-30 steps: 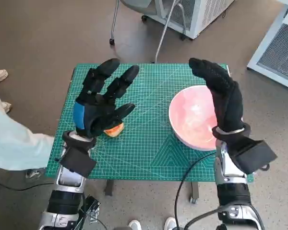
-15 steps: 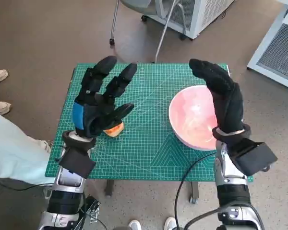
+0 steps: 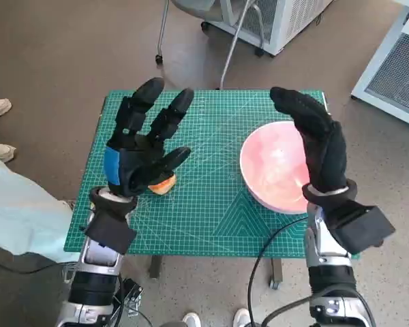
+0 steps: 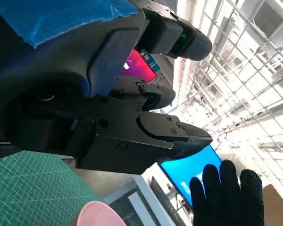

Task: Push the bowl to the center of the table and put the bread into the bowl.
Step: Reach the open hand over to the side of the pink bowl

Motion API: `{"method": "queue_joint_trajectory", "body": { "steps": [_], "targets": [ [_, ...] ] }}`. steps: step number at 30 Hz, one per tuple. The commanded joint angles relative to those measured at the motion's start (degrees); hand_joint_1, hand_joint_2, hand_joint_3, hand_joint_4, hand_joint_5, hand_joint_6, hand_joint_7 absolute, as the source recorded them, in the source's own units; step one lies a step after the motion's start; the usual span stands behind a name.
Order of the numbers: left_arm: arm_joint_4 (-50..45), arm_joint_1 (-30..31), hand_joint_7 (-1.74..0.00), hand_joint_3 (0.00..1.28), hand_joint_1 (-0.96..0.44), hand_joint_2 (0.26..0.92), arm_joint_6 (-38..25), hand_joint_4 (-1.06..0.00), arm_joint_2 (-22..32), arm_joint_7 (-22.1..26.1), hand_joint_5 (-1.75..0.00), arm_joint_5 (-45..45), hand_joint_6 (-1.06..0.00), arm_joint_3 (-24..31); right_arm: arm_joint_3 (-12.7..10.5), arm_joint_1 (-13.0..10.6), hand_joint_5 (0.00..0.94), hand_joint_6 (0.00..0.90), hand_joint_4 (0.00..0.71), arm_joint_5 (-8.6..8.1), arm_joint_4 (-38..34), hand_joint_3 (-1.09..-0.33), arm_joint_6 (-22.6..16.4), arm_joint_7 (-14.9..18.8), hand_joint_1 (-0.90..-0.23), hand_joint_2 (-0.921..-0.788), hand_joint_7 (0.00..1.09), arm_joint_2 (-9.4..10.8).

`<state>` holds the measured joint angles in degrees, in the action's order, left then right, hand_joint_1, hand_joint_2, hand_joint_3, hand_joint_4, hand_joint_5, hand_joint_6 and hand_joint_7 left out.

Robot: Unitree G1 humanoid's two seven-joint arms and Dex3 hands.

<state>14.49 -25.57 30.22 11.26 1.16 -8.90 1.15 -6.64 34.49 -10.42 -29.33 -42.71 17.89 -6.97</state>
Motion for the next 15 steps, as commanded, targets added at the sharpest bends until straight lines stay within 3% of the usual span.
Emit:
{"method": "queue_joint_trajectory", "body": {
  "steps": [1,6,10,15],
  "targets": [
    [-1.3,1.1,-0.56,0.18,-0.11,0.921,-0.3,-0.43,0.0,-0.7,0.0,0.2,-0.16,0.5,-3.6,-1.4,0.005,0.0,0.374,-2.86,-4.0,-0.799,-1.0,1.8,-0.599,-0.921,0.79,-3.9],
    [-2.0,1.8,-0.56,0.18,-0.11,0.921,-0.6,-0.43,0.3,-1.0,0.0,-0.1,-0.16,0.7,-8.0,-0.5,0.004,0.036,0.374,-3.08,-11.3,-0.779,-4.6,0.2,-0.607,-0.921,0.73,-7.4],
    [-2.4,2.2,-0.56,0.18,-0.11,0.921,-0.8,-0.43,0.6,-0.9,0.0,0.1,-0.15,1.2,-12.2,0.3,0.002,0.057,0.372,-2.81,-18.6,-0.78,-7.7,-4.2,-0.609,-0.921,0.68,-9.7],
    [-2.0,2.2,-0.57,0.19,-0.11,0.921,-0.9,-0.41,0.7,-1.2,0.0,-0.1,-0.15,1.5,-15.0,1.2,0.0,0.058,0.369,-3.17,-24.5,-0.799,-8.7,-8.0,-0.598,-0.921,0.68,-10.8]
  ]
}}
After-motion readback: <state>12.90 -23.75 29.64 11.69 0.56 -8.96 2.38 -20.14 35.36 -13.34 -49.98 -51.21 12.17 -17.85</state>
